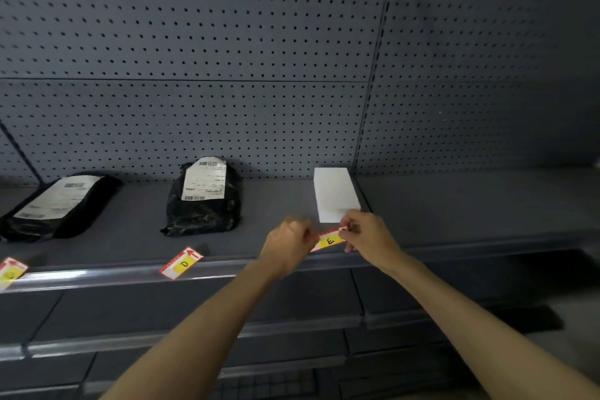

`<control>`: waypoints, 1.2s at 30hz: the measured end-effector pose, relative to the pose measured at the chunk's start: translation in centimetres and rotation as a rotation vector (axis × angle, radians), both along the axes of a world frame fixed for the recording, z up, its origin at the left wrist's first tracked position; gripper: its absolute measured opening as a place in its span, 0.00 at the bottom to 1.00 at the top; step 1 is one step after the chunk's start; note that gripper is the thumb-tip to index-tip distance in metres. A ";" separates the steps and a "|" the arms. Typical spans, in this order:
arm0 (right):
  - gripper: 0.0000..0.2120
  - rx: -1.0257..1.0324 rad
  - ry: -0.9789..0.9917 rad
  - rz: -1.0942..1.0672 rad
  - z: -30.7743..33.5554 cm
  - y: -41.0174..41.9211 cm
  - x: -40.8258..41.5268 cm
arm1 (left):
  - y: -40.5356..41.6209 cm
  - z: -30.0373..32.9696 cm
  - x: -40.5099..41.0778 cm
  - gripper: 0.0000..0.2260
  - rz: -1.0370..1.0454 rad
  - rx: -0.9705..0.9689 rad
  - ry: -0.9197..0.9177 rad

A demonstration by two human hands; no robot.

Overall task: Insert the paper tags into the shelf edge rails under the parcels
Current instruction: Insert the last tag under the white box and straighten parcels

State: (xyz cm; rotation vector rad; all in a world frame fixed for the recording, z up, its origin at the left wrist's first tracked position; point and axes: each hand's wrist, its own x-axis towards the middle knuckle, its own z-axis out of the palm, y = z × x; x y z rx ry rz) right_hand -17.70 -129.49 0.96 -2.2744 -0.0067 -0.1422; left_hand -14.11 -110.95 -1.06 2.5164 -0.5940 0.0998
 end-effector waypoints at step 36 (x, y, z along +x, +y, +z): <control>0.05 -0.214 -0.005 0.090 -4.2 -6.4 -0.4 | -5.9 -5.9 -5.8 0.19 0.053 0.295 -0.173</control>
